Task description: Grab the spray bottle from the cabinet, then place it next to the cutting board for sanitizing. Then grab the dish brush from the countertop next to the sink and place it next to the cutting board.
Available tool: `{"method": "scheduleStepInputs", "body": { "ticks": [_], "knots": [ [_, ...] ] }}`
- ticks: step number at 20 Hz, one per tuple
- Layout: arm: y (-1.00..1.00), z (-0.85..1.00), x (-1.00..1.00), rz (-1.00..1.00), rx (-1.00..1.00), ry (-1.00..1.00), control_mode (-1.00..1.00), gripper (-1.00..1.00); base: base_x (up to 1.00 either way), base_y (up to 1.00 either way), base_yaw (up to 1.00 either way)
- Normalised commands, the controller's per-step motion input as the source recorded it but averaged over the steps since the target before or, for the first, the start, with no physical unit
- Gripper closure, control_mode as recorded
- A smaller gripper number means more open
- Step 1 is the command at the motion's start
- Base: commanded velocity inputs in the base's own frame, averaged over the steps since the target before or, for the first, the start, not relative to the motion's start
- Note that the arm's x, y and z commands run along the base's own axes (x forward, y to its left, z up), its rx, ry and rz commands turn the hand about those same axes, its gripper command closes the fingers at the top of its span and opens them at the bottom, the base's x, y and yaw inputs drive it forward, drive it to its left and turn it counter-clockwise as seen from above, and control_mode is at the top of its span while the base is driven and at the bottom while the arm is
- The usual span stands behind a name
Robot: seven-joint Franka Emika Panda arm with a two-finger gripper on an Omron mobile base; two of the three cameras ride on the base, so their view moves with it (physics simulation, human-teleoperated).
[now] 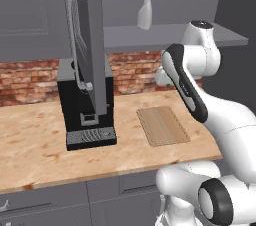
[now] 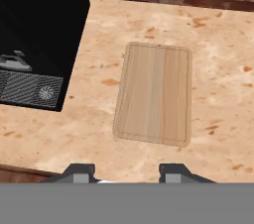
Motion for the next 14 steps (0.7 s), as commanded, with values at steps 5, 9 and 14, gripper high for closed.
{"method": "scheduleStepInputs", "body": {
  "ticks": [5,9,14],
  "knots": [
    [0.0,0.0,-0.42,0.0,0.0,0.0,-1.0,-1.0,0.0,0.0,0.0],
    [0.02,0.0,-0.77,0.0,0.0,-0.1,-1.0,-1.0,0.0,0.0,0.0],
    [0.0,0.21,-0.77,0.01,0.0,-0.3,-1.0,-1.0,0.0,0.0,0.0]
  ]
}}
